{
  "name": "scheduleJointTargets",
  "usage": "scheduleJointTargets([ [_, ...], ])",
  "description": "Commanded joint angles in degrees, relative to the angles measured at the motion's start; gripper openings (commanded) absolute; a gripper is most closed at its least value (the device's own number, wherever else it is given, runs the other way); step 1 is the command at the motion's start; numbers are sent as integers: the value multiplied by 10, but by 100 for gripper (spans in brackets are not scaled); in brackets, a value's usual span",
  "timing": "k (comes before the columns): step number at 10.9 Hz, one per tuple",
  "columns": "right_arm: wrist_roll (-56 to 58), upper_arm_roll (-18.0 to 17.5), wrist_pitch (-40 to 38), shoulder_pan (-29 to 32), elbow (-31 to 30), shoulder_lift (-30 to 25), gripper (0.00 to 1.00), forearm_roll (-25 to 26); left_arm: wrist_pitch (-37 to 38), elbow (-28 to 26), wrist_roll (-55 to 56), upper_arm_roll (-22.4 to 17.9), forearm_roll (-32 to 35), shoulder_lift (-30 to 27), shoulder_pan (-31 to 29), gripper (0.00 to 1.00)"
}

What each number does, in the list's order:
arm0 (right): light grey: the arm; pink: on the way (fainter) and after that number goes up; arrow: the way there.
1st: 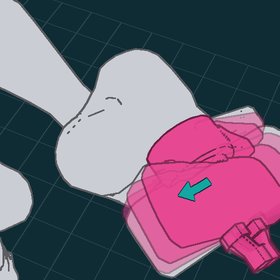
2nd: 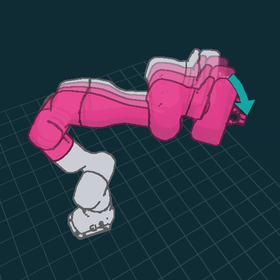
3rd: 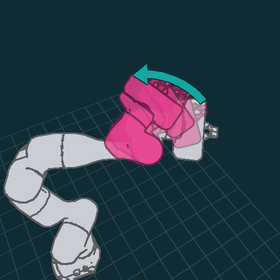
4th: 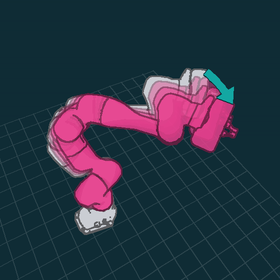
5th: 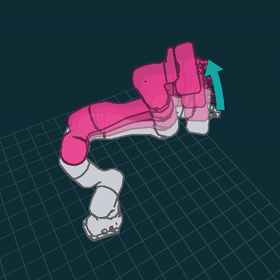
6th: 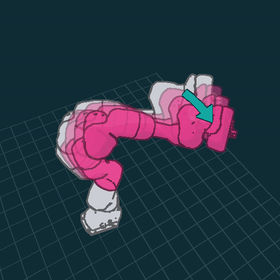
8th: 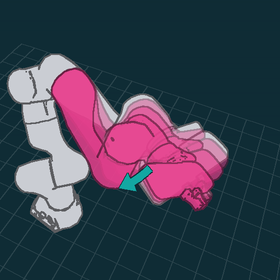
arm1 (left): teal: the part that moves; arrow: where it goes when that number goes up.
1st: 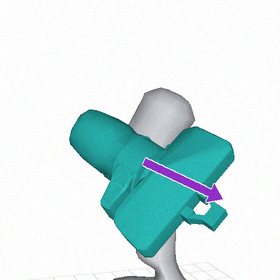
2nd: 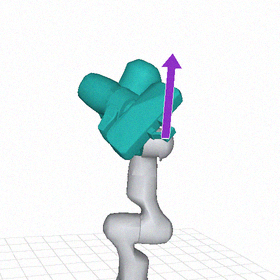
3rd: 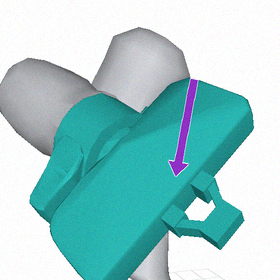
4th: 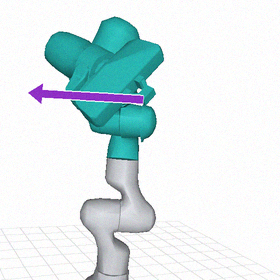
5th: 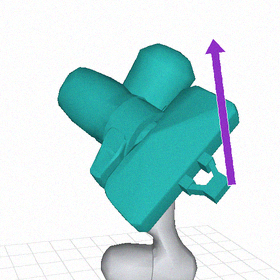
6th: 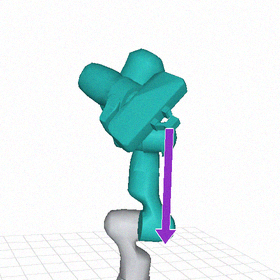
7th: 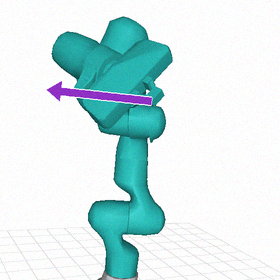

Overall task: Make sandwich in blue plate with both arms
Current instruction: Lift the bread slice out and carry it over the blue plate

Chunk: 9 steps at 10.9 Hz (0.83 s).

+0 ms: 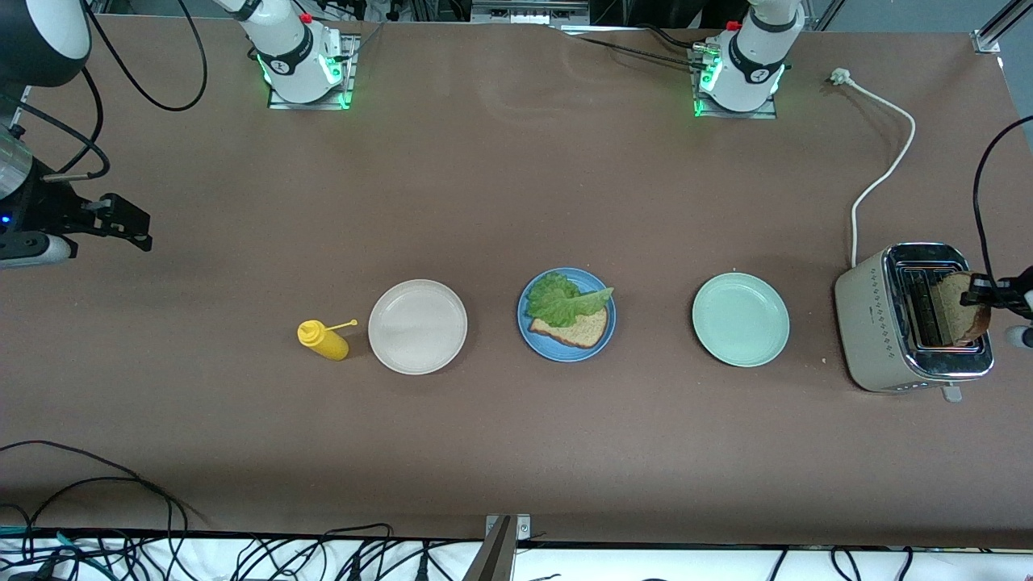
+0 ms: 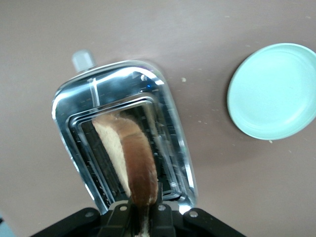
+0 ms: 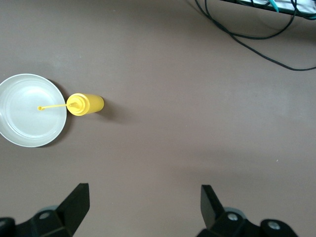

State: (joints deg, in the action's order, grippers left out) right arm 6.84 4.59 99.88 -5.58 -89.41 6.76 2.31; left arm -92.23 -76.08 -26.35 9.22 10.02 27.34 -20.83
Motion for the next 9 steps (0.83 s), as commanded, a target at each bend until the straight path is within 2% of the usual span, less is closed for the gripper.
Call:
scheduleJointTargets([
  [1, -11, -1, -2, -1, 18, 10, 100, 11, 44, 2, -6, -3, 20, -49, 64, 0],
  [3, -11, -2, -2, -1, 22, 10, 100, 14, 101, 3, -8, 3, 10, -68, 96, 0],
  [6, -11, -1, -2, -1, 27, 10, 100, 14, 115, 3, 1, 60, 7, -79, 110, 0],
  [9, -38, -1, -3, -1, 29, 10, 100, 14, 116, 3, 19, 69, -91, -79, 110, 0],
])
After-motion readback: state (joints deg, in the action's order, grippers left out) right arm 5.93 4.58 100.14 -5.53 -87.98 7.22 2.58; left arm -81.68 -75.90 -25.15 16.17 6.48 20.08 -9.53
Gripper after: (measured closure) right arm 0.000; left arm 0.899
